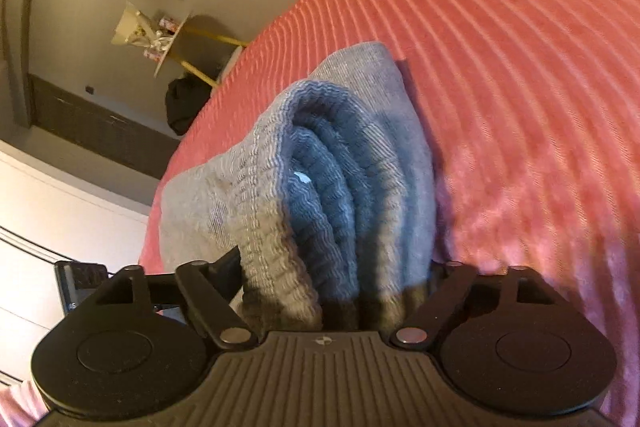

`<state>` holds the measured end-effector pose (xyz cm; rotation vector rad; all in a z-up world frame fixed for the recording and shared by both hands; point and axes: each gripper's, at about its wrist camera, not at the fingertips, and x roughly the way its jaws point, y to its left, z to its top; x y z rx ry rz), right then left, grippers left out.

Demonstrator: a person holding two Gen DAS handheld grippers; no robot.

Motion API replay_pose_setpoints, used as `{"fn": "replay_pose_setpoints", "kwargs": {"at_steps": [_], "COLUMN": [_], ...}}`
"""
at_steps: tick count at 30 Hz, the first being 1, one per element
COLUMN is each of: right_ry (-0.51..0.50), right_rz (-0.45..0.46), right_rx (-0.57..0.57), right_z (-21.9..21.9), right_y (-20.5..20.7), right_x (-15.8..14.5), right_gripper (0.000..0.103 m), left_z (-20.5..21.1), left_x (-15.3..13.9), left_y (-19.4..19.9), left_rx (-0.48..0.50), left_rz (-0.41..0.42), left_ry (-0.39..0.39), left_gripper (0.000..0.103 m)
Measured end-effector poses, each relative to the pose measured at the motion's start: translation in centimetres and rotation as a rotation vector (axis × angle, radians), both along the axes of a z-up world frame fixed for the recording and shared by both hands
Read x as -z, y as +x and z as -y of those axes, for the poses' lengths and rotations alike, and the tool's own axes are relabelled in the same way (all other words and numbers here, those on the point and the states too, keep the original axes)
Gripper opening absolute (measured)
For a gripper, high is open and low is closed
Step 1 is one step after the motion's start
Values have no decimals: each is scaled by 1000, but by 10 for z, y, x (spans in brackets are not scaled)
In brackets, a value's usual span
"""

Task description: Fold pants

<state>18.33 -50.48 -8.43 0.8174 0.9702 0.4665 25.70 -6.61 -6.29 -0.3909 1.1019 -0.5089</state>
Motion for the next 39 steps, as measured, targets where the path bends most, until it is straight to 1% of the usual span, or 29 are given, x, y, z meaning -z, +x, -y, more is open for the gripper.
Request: {"fn": "replay_pose_setpoints", "kwargs": {"at_steps": [1, 2, 3, 4, 5, 8, 9, 10, 13, 15, 16, 17, 18, 19, 20, 21, 22, 23, 24, 25, 26, 28, 30, 31, 32, 33, 34, 36, 39], "right_ry": [-3, -15, -45, -95, -136, -190, -194, -188, -167, -185, -186, -179, -183, -203, -254, -305, -337, -311, -260, -201, -138, -83, -36, -6, 28, 59, 85, 105, 63], "right_rz": [-11, -14, -9, 5, 23, 57, 68, 84, 120, 179, 203, 220, 229, 227, 211, 203, 212, 224, 216, 201, 180, 155, 125, 106, 86, 72, 59, 49, 24], "right_rx": [18, 38, 56, 69, 77, 89, 96, 101, 105, 118, 129, 142, 149, 156, 187, 232, 298, 362, 397, 413, 430, 443, 458, 463, 465, 475, 489, 505, 505], "right_z": [-2, -5, -11, -17, -24, -35, -37, -37, -41, -42, -41, -39, -37, -35, -32, -30, -26, -17, -10, -5, -1, -2, -9, -14, -19, -19, -23, -30, -40], "right_y": [0, 0, -1, -5, -9, -16, -17, -18, -10, -2, 2, 9, 16, 23, 28, 29, 24, 13, 3, -6, -20, -44, -64, -69, -72, -74, -74, -67, -42], "right_x": [-1, -3, -8, -13, -18, -36, -43, -50, -73, -89, -96, -101, -106, -111, -116, -120, -124, -126, -125, -121, -114, -100, -84, -76, -69, -62, -58, -51, -45], "right_gripper": [86, 83, 80, 73, 65, 56, 55, 53, 53, 52, 52, 53, 56, 66, 77, 81, 83, 83, 83, 83, 83, 82, 75, 67, 55, 50, 48, 48, 48], "left_z": [0, -3, -5, -8, -10, -9, -7, -6, -2, 1, 2, 4, 5, 6, 5, 3, 0, -5, -10, -10, -12, -16, -19, -20, -20, -25, -27, -30, -41], "left_x": [-1, -3, -6, -9, -12, -29, -37, -44, -64, -78, -84, -87, -89, -89, -88, -87, -85, -84, -81, -76, -71, -58, -44, -38, -32, -27, -24, -20, -16], "left_y": [-2, -6, -9, -11, -11, -15, -16, -16, -8, -1, 1, 5, 9, 11, 10, 7, -1, -13, -25, -36, -51, -79, -106, -114, -122, -129, -136, -147, -164], "left_rx": [-5, -5, -2, -7, -9, -17, -21, -23, -37, -59, -67, -90, -143, -185, -219, -229, -222, -216, -219, -235, -261, -297, -347, -362, -376, -391, -405, -419, -422], "left_rz": [11, 23, 33, 41, 40, 71, 92, 111, 151, 198, 217, 222, 201, 181, 167, 167, 175, 184, 185, 178, 169, 145, 114, 95, 73, 57, 45, 31, 35], "left_ry": [1, 1, -4, -11, -19, -10, -9, -24, -61, -40, -25, 8, 65, 113, 161, 182, 184, 182, 182, 186, 188, 199, 214, 216, 219, 235, 253, 265, 263], "left_gripper": [69, 52, 43, 36, 33, 31, 31, 31, 30, 31, 33, 43, 48, 49, 49, 49, 51, 54, 57, 61, 61, 63, 65, 65, 65, 65, 65, 65, 67]}}
